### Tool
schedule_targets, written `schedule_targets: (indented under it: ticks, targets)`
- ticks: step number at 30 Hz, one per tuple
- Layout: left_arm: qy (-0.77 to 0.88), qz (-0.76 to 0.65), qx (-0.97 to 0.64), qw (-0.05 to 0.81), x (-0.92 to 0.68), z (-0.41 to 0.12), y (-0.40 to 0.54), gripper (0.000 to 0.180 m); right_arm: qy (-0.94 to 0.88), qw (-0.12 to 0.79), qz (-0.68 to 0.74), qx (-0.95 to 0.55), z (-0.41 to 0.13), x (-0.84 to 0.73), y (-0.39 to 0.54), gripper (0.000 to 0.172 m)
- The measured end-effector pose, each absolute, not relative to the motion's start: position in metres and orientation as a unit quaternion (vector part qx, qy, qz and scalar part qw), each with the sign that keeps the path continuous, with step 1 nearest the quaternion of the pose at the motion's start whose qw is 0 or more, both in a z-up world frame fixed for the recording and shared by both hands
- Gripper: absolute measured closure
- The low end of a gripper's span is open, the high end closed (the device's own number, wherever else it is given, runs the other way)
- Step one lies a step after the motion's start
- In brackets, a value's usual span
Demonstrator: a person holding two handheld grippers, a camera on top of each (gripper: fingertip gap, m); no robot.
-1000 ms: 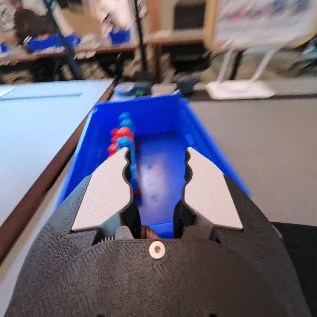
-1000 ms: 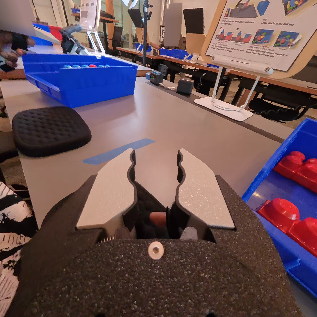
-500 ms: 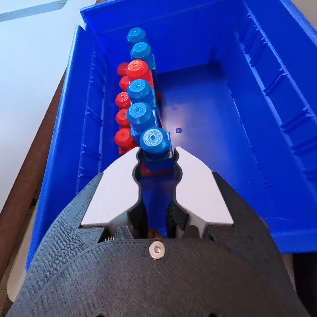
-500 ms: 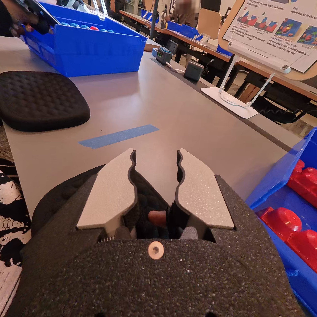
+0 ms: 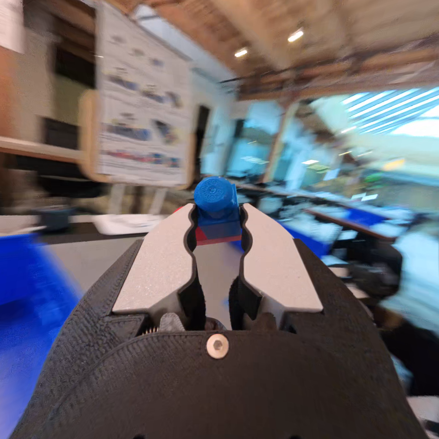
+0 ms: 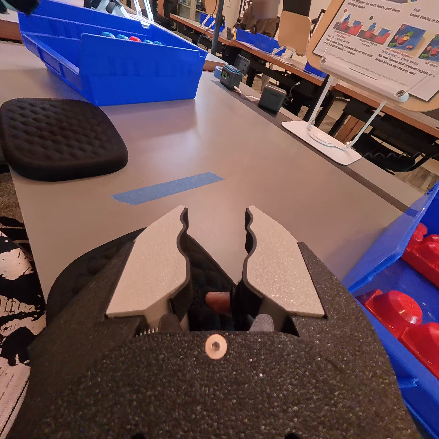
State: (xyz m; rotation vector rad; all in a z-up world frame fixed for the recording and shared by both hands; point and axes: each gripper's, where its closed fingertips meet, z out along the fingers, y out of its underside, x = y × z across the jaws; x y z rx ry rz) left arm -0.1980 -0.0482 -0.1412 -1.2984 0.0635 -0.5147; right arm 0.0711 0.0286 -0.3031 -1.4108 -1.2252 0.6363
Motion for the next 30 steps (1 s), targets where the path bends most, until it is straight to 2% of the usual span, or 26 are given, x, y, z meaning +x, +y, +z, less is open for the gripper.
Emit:
schedule_targets:
  ticks: [4,9,15,19,23,25,27,28,30]
  targets:
    - [0.068,-0.468,-0.538,0.697,-0.106,-0.154,-0.036,0.147,-0.518,0.561,0.277,-0.583,-0.299,0.072,0.026,0.125]
    - [0.032,-0.627,-0.508,0.59,-0.047,-0.194,-0.02,0.147,-0.503,0.629,0.259,-0.533,-0.275,0.071,0.021,0.126]
    - [0.006,-0.688,-0.508,0.519,-0.019,-0.222,-0.013,0.146,-0.534,0.705,0.241,-0.399,-0.23,0.039,-0.023,0.126]
    - [0.015,-0.693,-0.514,0.506,-0.012,-0.226,-0.015,0.147,-0.557,0.706,0.228,-0.374,-0.227,0.019,-0.028,0.126]
    - [0.019,-0.698,-0.516,0.496,-0.008,-0.229,-0.017,0.146,-0.564,0.705,0.217,-0.371,-0.228,0.013,-0.025,0.137]
    - [0.05,-0.689,-0.516,0.507,-0.007,-0.226,-0.022,0.144,-0.554,0.69,0.259,-0.387,-0.227,0.016,-0.026,0.137]
    - [0.089,-0.669,-0.501,0.542,-0.012,-0.216,-0.028,0.117,-0.509,0.648,0.385,-0.416,-0.218,0.023,-0.029,0.137]
    - [0.114,-0.647,-0.502,0.562,-0.013,-0.213,-0.031,0.107,-0.476,0.61,0.466,-0.43,-0.212,0.027,-0.03,0.137]
    - [0.177,-0.599,-0.505,0.596,-0.008,-0.21,-0.042,0.104,-0.406,0.513,0.611,-0.446,-0.205,0.034,-0.032,0.137]
